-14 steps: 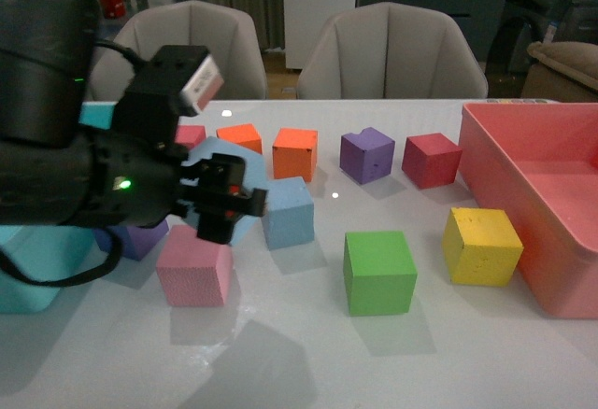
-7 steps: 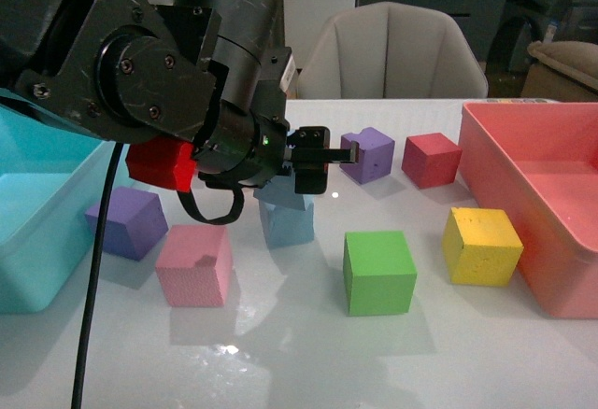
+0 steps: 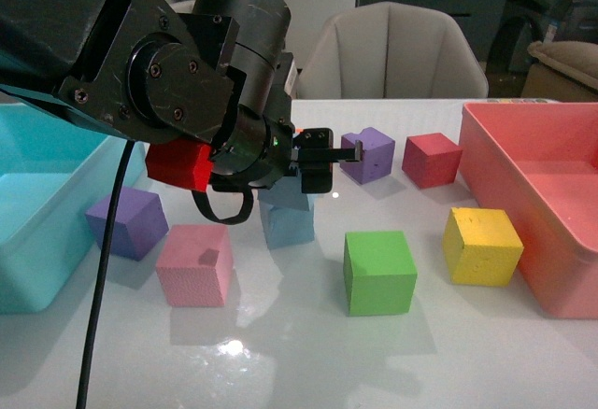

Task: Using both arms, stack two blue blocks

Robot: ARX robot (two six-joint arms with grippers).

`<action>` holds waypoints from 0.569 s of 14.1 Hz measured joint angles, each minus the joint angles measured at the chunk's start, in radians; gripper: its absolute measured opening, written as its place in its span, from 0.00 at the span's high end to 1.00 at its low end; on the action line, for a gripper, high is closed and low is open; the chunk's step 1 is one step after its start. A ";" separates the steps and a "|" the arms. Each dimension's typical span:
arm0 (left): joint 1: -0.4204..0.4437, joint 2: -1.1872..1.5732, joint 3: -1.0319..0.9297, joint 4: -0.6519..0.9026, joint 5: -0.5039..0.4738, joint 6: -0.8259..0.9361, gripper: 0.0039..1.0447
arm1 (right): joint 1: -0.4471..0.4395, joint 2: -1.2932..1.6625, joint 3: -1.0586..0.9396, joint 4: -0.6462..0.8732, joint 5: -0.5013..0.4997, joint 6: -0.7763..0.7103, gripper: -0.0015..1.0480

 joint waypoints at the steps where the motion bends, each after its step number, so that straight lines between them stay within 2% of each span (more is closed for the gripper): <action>1: -0.005 0.005 0.005 0.002 -0.006 0.000 0.53 | 0.000 0.000 0.000 0.000 0.000 0.000 0.06; 8: 0.008 0.080 0.085 -0.011 -0.048 -0.020 0.53 | 0.000 0.000 0.000 0.000 0.000 0.000 0.06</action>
